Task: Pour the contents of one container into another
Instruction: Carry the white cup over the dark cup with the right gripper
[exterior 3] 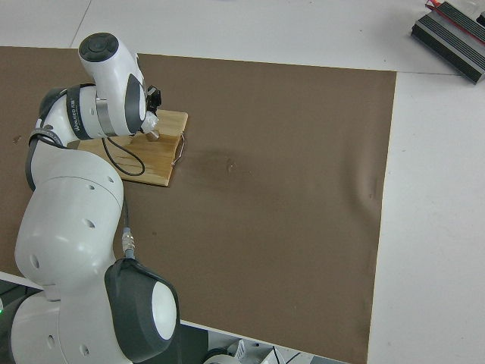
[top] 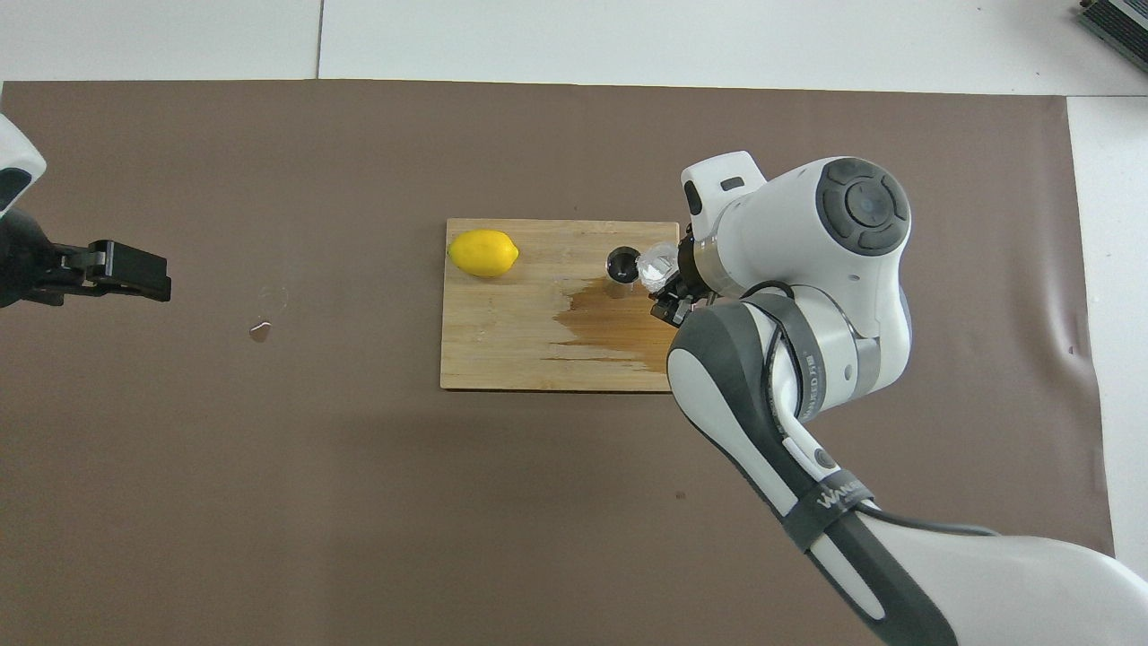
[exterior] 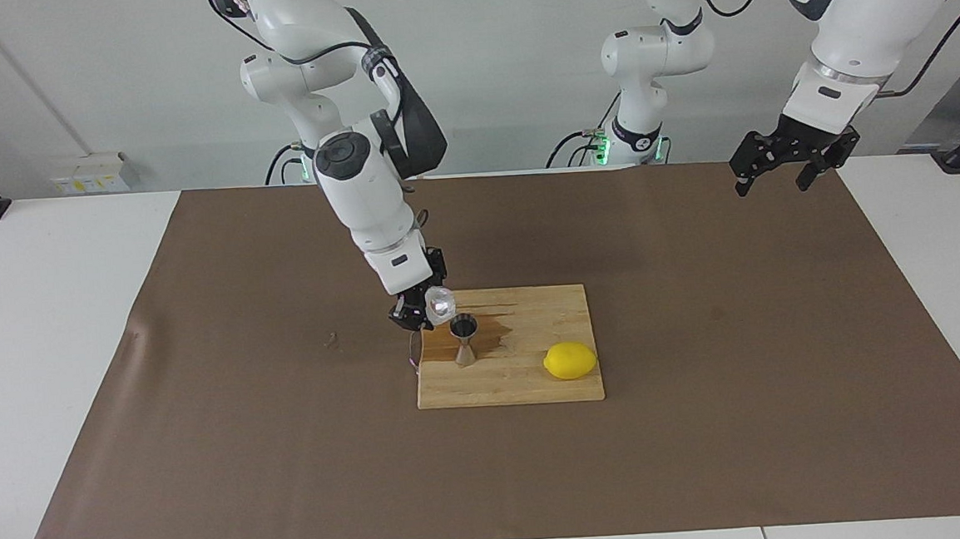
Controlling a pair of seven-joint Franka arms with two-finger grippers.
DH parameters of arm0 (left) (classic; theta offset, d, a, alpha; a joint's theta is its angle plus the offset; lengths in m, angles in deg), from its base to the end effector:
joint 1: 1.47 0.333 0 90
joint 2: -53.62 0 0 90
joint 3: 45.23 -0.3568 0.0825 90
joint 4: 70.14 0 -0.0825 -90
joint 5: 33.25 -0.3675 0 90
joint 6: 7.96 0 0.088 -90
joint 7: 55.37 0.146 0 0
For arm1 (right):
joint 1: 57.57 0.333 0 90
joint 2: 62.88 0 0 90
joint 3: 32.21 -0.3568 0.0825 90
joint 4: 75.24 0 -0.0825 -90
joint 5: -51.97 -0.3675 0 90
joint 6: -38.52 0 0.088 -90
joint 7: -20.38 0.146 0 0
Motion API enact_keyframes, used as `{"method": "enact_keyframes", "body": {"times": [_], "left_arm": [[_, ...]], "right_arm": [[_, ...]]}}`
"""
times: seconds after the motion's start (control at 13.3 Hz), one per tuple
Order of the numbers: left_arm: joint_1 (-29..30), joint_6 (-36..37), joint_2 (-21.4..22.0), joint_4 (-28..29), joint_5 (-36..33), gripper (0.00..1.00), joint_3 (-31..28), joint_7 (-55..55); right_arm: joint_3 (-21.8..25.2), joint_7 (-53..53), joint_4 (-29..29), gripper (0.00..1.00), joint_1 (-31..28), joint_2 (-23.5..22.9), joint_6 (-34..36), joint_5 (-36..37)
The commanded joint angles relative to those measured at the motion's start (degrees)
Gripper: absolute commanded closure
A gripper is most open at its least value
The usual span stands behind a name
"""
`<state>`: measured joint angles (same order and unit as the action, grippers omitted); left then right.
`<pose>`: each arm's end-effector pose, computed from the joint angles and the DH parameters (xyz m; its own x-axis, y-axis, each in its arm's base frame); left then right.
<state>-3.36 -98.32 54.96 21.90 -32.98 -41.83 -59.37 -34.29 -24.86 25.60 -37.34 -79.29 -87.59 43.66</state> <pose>0.5274 -0.0499 0.6231 0.9997 -0.0225 -0.0062 -0.0224 -0.9997 0.0029 0.6023 0.2554 0.4272 0.4434 0.8732 0.2025 0.8909 -0.4541 0.0073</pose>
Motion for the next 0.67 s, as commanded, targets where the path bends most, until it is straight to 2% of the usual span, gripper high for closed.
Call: {"method": "enact_keyframes", "body": {"times": [0.0, 0.37, 0.6], "left_arm": [[0.2, 1.6, 1.4, 1.5, -0.9, 0.0, 0.1, 0.1], [0.2, 1.6, 1.4, 1.5, -0.9, 0.0, 0.1, 0.2], [0.2, 1.6, 1.4, 1.5, -0.9, 0.0, 0.1, 0.1]], "right_arm": [[-0.1, 3.4, -1.0, 0.57, 0.0, -0.6, 0.1, 4.0], [-0.1, 6.8, -1.8, 0.55, 1.4, -0.4, 1.5, 6.6], [-0.1, 7.8, -5.1, 0.55, 1.3, -0.8, 6.5, 9.3]]}}
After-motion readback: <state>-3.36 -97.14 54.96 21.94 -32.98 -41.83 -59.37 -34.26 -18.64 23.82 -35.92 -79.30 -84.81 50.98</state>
